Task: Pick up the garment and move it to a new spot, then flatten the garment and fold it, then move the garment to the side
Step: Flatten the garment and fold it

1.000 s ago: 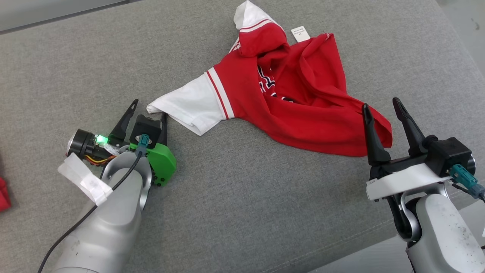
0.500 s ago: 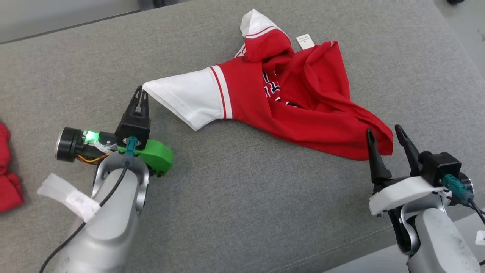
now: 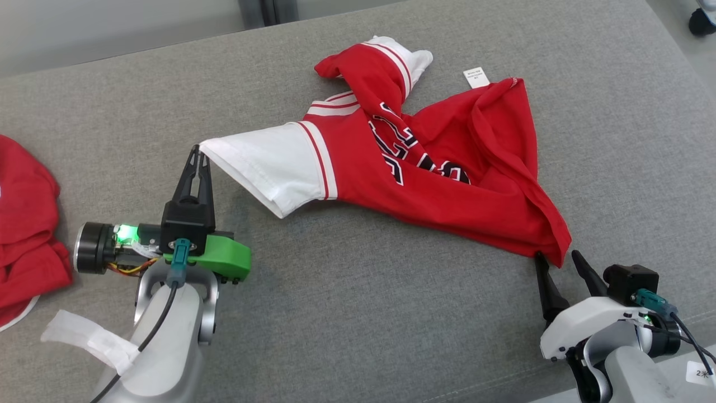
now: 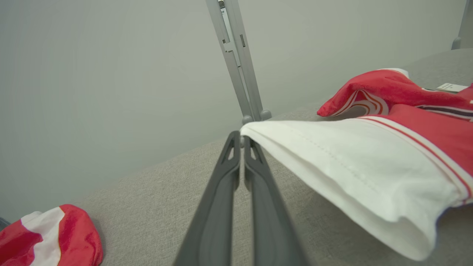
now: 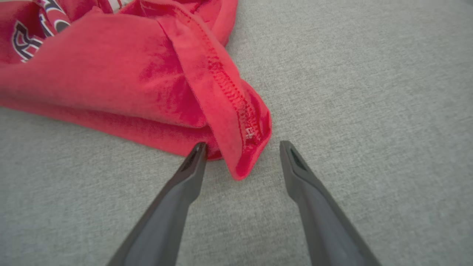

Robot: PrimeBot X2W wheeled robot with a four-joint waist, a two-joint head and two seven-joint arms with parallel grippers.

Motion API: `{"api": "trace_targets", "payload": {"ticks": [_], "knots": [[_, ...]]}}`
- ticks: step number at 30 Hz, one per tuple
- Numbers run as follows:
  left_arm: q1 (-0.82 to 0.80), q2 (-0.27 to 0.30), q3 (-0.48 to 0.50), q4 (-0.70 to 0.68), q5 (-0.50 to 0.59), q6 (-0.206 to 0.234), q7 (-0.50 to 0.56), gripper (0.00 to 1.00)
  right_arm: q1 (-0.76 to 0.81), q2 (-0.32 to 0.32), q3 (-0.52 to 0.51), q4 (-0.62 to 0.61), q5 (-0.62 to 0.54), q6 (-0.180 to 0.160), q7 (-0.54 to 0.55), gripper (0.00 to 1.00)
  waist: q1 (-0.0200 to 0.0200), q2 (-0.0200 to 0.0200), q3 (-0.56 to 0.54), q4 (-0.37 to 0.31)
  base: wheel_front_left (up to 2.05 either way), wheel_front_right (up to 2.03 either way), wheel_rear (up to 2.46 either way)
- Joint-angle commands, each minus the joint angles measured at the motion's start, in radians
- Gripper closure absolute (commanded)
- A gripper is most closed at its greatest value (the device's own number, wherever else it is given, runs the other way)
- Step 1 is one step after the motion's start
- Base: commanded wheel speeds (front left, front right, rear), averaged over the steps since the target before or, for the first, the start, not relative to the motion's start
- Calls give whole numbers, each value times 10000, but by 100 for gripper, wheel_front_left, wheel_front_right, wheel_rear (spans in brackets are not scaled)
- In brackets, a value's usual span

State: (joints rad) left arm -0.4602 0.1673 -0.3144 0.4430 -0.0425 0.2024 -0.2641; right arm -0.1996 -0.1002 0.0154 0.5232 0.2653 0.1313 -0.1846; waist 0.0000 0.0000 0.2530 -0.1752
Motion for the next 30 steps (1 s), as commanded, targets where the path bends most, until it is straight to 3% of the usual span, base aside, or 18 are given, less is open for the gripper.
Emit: {"api": "trace_targets", "payload": {"ticks": [1,14,24,25,26,27,30], "knots": [[156,-1,50,-61,-20,-24,-3,100,-39,-10,-74,119,9,-10,-59,0,0,0,-71,69,0,0,0],[299,-111,29,-157,-29,-165,-3,100,-831,-352,-293,1034,-486,-10,-386,0,0,0,-148,329,0,0,0],[335,-221,-140,-39,49,-332,-3,100,-1585,-959,667,1982,-330,-10,-131,0,0,0,-176,577,0,0,0],[345,-232,-149,-20,53,-344,-3,100,-1608,-990,813,2076,-222,-10,-92,5,0,0,-195,601,0,0,0],[357,-239,-152,-3,54,-347,-3,100,-1607,-1007,926,2145,-103,-10,-76,66,0,0,-213,617,0,0,0],[378,-237,-148,17,49,-337,-3,100,-1611,-1071,1071,2216,20,-10,-50,100,0,0,-244,634,0,0,0],[436,-190,-53,6,10,-270,-3,100,-1538,-1242,1457,2259,357,-12,42,100,0,0,-330,659,0,0,0]]}}
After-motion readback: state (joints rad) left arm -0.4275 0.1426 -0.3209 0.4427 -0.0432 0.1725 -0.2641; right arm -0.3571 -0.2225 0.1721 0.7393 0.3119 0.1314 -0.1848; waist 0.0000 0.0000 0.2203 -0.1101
